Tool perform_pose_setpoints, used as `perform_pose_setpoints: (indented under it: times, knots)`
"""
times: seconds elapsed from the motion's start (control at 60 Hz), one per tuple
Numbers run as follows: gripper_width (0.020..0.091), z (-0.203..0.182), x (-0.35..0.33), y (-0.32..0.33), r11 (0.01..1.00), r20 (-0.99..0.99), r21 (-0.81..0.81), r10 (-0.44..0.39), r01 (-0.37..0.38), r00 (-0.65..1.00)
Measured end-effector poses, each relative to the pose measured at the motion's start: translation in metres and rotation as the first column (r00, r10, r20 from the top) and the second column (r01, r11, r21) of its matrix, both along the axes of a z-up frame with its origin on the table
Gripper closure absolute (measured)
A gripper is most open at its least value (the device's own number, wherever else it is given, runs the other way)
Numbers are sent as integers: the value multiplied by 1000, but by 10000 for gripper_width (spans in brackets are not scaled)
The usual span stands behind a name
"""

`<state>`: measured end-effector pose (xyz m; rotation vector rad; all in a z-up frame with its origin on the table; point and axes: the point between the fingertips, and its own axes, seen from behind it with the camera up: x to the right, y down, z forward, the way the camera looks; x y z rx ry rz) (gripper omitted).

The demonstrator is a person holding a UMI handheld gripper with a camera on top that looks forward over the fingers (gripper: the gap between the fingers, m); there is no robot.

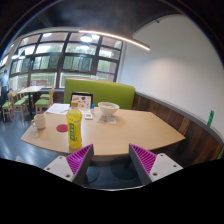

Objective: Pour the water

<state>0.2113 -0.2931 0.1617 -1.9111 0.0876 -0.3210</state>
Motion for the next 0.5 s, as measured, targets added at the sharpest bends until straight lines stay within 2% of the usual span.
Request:
perform_pose_setpoints:
  times: [0.2, 0.3, 0.5]
  knots:
    - [297, -13, -28, 12, 1000, -4, 25, 14, -14, 1000]
    - [299, -32, -56, 22, 999, -34, 1, 35, -35, 999]
    - [296, -73, -99, 81, 995, -105, -25, 94, -98, 990]
